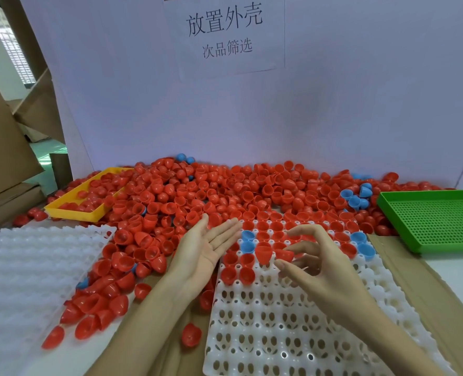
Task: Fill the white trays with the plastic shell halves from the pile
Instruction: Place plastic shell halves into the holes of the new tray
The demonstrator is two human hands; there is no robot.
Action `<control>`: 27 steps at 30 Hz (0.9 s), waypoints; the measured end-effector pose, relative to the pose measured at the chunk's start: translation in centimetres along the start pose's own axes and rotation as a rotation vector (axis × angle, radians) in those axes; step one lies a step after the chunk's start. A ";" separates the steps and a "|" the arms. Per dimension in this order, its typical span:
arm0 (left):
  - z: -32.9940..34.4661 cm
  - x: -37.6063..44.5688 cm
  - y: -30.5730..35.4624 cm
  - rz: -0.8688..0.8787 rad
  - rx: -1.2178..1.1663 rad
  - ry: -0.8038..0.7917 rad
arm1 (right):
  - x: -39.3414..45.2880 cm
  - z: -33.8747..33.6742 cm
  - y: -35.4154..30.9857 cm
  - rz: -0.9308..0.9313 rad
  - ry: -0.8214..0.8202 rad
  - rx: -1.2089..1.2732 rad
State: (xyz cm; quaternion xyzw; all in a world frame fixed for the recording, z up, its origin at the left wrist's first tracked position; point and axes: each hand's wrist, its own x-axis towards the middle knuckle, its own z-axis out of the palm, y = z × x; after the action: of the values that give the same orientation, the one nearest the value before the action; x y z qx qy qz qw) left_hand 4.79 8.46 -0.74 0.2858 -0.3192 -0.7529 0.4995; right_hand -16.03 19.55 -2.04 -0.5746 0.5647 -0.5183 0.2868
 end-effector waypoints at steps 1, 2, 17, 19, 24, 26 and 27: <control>-0.1 0.1 0.3 -0.021 -0.037 -0.028 | 0.1 0.0 0.0 0.003 0.003 0.012; -0.2 0.1 0.4 -0.030 -0.019 -0.062 | 0.1 0.0 0.0 0.004 0.006 0.021; 1.0 -1.8 -2.1 0.488 1.071 -0.408 | 0.1 -0.6 0.0 -0.088 0.015 -0.052; 0.9 -1.7 -2.2 0.512 1.113 -0.409 | 0.0 -0.8 0.0 -0.073 -0.018 -0.058; 1.1 -2.0 -2.6 0.477 1.056 -0.347 | 0.0 -0.9 -0.3 -0.116 0.013 -0.121; 1.2 -2.0 -2.7 0.500 1.052 -0.325 | 0.0 -0.7 -0.4 -0.112 0.040 -0.102; 1.2 -2.0 -2.7 0.518 1.069 -0.337 | 0.0 -0.6 -0.5 -0.110 0.047 -0.100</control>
State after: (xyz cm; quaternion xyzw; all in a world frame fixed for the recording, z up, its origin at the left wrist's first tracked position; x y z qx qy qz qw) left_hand 2.99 11.40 -1.84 0.2870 -0.7859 -0.3779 0.3965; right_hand -16.44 19.82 -1.44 -0.6062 0.5638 -0.5179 0.2155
